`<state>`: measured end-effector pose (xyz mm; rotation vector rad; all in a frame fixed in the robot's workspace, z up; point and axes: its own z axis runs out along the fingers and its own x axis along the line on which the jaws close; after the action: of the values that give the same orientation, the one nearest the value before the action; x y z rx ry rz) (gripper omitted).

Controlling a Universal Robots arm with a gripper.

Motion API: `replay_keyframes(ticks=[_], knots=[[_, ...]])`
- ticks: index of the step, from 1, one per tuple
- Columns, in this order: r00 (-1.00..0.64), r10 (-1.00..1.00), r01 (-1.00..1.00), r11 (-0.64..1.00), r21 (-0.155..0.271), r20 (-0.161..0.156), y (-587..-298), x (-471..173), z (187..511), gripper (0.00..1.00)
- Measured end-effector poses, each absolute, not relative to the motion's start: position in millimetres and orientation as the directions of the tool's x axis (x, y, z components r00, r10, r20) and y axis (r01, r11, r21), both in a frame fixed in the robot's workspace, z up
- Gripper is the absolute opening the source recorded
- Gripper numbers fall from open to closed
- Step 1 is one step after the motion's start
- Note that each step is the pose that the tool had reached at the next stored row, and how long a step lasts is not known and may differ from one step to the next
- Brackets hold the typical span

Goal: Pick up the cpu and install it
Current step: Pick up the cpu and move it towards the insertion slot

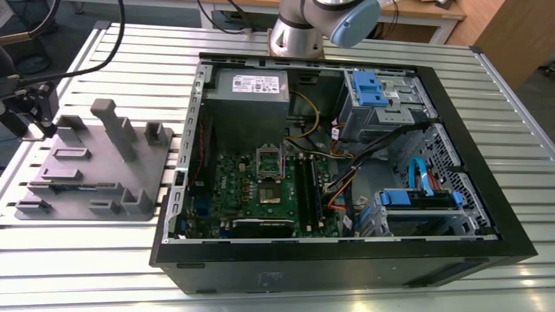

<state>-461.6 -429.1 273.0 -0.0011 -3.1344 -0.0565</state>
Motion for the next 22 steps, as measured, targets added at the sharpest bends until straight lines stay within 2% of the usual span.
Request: replay_keyframes(ticks=[17,22], knots=[[-1.000,0.001,0.001,0.999,0.036,0.007,-429,-462,349,0.47],[-1.000,0.001,0.001,0.999,0.036,0.006,-429,-462,360,0.47]])
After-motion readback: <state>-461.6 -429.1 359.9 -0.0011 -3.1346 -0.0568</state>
